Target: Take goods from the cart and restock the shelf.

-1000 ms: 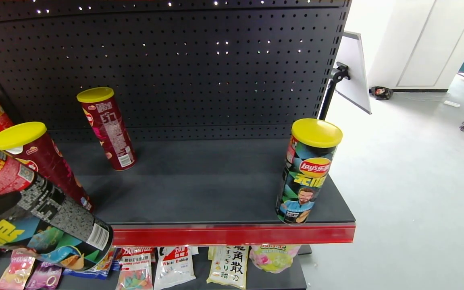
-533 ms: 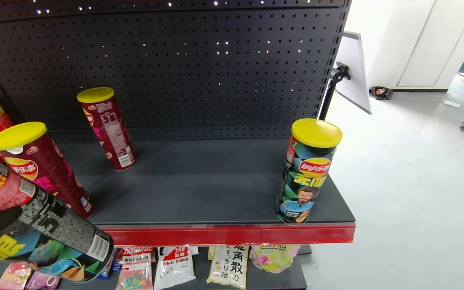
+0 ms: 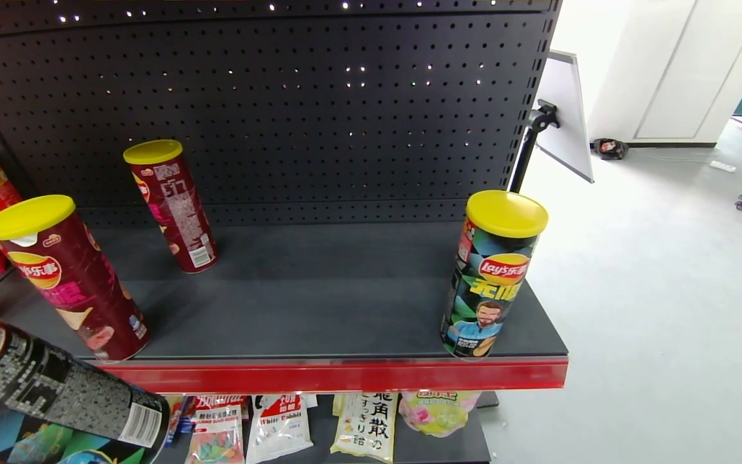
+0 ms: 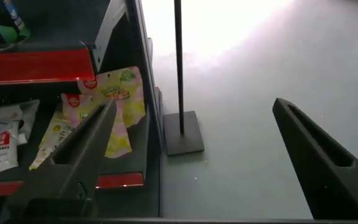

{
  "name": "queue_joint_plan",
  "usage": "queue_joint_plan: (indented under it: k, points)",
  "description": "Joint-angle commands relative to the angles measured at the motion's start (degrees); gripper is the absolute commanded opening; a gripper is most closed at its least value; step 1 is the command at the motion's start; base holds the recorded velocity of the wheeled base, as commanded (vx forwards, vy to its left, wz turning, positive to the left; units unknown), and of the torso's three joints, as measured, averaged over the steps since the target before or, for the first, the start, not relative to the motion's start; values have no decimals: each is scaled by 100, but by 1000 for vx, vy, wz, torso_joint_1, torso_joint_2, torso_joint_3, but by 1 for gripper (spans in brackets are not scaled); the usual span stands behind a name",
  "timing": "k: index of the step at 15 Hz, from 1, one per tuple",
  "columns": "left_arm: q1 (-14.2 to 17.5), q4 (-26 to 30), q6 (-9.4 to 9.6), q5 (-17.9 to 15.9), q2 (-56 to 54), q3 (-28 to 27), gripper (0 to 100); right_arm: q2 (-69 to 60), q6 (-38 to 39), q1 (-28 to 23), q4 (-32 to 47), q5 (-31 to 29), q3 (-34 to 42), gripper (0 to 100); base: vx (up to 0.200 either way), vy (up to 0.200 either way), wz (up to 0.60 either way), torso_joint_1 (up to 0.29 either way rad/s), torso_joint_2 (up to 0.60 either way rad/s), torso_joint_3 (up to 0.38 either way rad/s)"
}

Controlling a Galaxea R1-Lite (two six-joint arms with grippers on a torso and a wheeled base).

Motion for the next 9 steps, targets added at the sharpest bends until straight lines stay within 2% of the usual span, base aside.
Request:
queue_joint_plan:
  k: [1,3,9]
  points:
    - [0,0,4,1,-87,-4,0,27,-13,-6,1,6,10,100,0,0,0,0,0,0]
    - [0,0,4,10,-78,-13,0,27,-13,3,1,6,10,100,0,0,0,0,0,0]
    - [8,-9,-5,54,-78,-4,0,27,-4,-6,1,6,10,100,0,0,-600,3,2,1]
